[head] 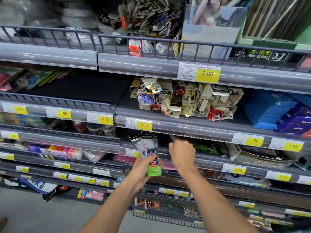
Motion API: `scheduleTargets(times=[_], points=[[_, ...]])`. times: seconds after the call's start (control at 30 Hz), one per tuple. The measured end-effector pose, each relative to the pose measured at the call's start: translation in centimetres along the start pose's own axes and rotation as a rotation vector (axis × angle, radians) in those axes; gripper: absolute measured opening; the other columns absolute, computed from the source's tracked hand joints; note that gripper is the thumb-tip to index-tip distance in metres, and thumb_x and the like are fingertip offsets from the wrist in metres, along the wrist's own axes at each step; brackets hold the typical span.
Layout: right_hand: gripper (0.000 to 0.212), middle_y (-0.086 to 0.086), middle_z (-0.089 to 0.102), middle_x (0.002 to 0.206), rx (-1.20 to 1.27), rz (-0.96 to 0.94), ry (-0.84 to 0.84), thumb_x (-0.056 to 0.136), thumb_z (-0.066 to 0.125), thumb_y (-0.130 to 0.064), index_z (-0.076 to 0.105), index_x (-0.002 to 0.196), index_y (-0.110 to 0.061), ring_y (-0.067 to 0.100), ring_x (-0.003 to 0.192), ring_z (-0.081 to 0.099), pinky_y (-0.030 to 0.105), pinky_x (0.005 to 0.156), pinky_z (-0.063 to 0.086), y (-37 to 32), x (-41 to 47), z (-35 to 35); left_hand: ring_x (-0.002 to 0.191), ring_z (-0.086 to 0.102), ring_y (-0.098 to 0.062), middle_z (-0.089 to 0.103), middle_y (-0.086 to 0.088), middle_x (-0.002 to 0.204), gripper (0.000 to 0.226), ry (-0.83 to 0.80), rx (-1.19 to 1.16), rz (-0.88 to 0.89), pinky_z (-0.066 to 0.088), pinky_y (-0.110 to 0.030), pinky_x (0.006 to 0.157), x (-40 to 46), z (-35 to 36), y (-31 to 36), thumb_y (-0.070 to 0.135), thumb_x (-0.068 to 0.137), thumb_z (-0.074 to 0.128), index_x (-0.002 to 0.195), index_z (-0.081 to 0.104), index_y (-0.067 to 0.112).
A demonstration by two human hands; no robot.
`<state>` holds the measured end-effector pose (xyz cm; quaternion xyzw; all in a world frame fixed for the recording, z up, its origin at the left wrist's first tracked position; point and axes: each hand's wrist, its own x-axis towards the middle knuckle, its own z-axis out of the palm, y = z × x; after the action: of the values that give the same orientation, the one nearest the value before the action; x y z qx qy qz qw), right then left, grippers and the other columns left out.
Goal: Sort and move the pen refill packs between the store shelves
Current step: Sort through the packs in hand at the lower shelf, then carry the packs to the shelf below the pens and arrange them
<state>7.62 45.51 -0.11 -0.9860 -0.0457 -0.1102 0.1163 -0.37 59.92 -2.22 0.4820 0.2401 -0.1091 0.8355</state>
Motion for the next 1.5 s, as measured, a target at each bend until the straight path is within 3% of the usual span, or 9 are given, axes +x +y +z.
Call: scheduleTargets(times=[0.23, 0.4, 0.5, 0.63, 0.83, 0.97, 1.2, 1.4, 1.5], points=[[0.034, 0.003, 0.067, 0.092, 0.342, -0.113, 0.168, 0.09, 0.073, -0.02, 0.073, 0.124, -0.017, 0.023, 0.08, 0.064, 0.039, 0.059, 0.057, -1.9, -9.1, -0.1, 0.089, 0.07, -0.028, 0.075, -0.021, 0.102, 0.024, 0.133, 0.075, 0.173, 0.057, -0.038, 0.076, 0.3, 2.7, -0.5, 0.008, 0.103, 0.06, 0.121, 0.067, -0.006], [0.044, 0.0, 0.05, 0.14, 0.509, -0.067, -0.004, 0.101, 0.052, -0.047, 0.059, 0.142, -0.032, 0.013, 0.106, 0.063, 0.031, 0.092, 0.055, -0.6, -11.6, -1.5, 0.086, 0.07, -0.025, 0.073, -0.013, 0.094, 0.02, 0.084, 0.086, 0.179, 0.056, -0.037, 0.075, -1.1, 4.2, -1.7, 0.01, 0.103, 0.054, 0.114, 0.069, 0.001], [0.051, -0.015, 0.051, 0.137, 0.727, 0.008, -0.093, 0.104, 0.034, -0.058, 0.056, 0.144, -0.034, 0.002, 0.124, 0.051, 0.026, 0.105, 0.045, 0.5, -12.7, -2.8, 0.091, 0.069, -0.026, 0.072, -0.012, 0.096, 0.023, -0.003, 0.07, 0.17, 0.055, -0.039, 0.08, -2.2, 4.9, -2.7, 0.011, 0.105, 0.049, 0.114, 0.067, 0.003], [0.035, -0.015, 0.066, 0.111, 0.941, 0.154, 0.021, 0.098, 0.067, -0.016, 0.066, 0.126, -0.037, 0.003, 0.102, 0.064, 0.017, 0.087, 0.051, 3.3, -14.2, -5.1, 0.096, 0.068, -0.027, 0.075, -0.015, 0.104, 0.028, -0.03, 0.111, 0.188, 0.054, -0.041, 0.085, -3.7, 7.4, -5.1, 0.009, 0.103, 0.049, 0.123, 0.066, -0.001], [0.048, -0.029, 0.074, 0.095, 1.14, 0.409, 0.085, 0.084, 0.081, -0.006, 0.07, 0.112, -0.044, -0.008, 0.09, 0.069, 0.007, 0.073, 0.051, 11.2, -17.4, -10.2, 0.117, 0.07, -0.036, 0.077, -0.012, 0.12, 0.031, -0.076, 0.21, 0.245, 0.052, -0.057, 0.105, -7.5, 14.8, -9.6, 0.009, 0.104, 0.05, 0.129, 0.068, 0.013], [0.046, -0.023, 0.077, 0.093, 1.231, 0.506, 0.226, 0.077, 0.085, -0.002, 0.077, 0.1, -0.04, -0.004, 0.087, 0.071, 0.01, 0.073, 0.052, 17.8, -21.3, -14.2, 0.112, 0.072, -0.02, 0.077, 0.001, 0.119, 0.03, -0.134, 0.224, 0.317, 0.056, -0.04, 0.098, -11.3, 22.0, -13.6, 0.012, 0.104, 0.055, 0.13, 0.067, 0.022], [0.027, 0.003, 0.08, 0.099, 1.369, 0.641, 0.429, 0.083, 0.077, -0.001, 0.078, 0.107, -0.014, 0.017, 0.093, 0.074, 0.02, 0.074, 0.055, 31.8, -28.0, -21.2, 0.115, 0.072, -0.027, 0.078, -0.006, 0.121, 0.032, -0.343, 0.239, 0.239, 0.056, -0.048, 0.102, -18.0, 35.7, -21.7, 0.031, 0.099, 0.069, 0.129, 0.07, 0.019], [0.015, 0.003, 0.076, 0.089, 1.396, 0.634, 0.373, 0.094, 0.071, -0.023, 0.079, 0.107, -0.018, 0.019, 0.07, 0.056, 0.031, 0.056, 0.045, 40.1, -30.3, -25.4, 0.084, 0.079, -0.029, 0.081, -0.013, 0.105, 0.02, -0.458, 0.205, 0.119, 0.063, -0.039, 0.062, -20.5, 43.7, -24.4, 0.024, 0.1, 0.068, 0.118, 0.074, 0.018], [0.024, 0.004, 0.067, 0.079, 1.409, 0.593, 0.322, 0.086, 0.071, -0.036, 0.079, 0.102, -0.02, 0.019, 0.06, 0.048, 0.031, 0.049, 0.041, 43.4, -29.8, -27.2, 0.099, 0.077, -0.035, 0.08, -0.013, 0.112, 0.014, -0.492, 0.206, 0.15, 0.064, -0.051, 0.079, -20.5, 47.3, -24.5, 0.023, 0.1, 0.068, 0.11, 0.077, 0.026]])
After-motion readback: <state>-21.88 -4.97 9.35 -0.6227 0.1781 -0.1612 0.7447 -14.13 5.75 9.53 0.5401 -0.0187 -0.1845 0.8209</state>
